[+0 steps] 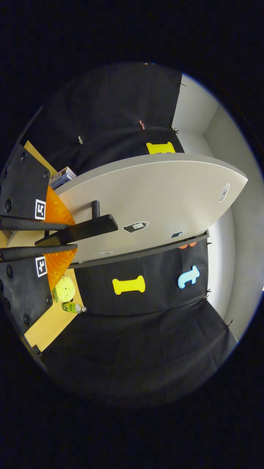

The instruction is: Open the shoe cabinet door, grab the shoes and put them into the shoe cabinet, then close the shoe cabinet door.

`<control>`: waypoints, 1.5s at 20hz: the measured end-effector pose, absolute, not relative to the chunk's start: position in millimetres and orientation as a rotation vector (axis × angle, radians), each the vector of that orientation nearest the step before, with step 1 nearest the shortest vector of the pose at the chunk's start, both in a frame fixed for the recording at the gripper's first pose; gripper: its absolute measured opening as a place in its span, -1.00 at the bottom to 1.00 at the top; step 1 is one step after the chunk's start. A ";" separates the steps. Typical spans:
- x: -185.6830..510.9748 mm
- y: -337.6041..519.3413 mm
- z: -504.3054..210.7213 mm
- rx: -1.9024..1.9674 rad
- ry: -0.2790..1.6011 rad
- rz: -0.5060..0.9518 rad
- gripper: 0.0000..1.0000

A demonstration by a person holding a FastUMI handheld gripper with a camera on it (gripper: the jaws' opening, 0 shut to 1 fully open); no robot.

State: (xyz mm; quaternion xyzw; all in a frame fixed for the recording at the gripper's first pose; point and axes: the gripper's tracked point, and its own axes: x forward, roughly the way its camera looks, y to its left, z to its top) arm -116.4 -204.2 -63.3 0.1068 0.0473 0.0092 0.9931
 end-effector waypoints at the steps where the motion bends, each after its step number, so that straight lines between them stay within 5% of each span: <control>1: -117.0 -215.8 -64.8 0.189 0.095 0.004 -0.59; 12: -131.5 -288.2 -50.6 0.086 0.053 -0.013 -0.64; 18: -175.2 -285.4 -44.9 0.073 0.045 -0.051 -0.39; 25: -220.6 -204.8 -45.2 0.118 0.056 0.123 0.80; 27: -217.3 -178.5 -58.8 0.117 0.090 0.165 0.97; 30: -204.6 -139.6 -100.7 0.097 0.202 0.186 0.96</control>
